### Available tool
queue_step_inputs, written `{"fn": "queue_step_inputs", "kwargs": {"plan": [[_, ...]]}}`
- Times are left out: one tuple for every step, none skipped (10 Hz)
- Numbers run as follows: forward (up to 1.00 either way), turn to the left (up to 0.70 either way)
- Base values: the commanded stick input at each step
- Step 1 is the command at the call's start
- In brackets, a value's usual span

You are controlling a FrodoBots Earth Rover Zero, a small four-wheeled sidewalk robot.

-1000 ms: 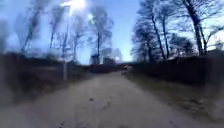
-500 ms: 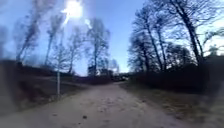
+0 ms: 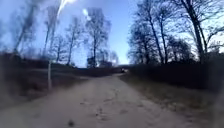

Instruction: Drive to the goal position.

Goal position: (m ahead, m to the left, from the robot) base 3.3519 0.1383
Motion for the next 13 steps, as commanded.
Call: {"fn": "queue_step_inputs", "kwargs": {"plan": [[1.0,0.0],[1.0,0.0],[1.0,0.0],[1.0,0.0],[1.0,0.0],[1.0,0.0],[1.0,0.0],[1.0,0.0],[1.0,0.0],[1.0,0.0],[1.0,0.0],[1.0,0.0],[1.0,0.0]]}}
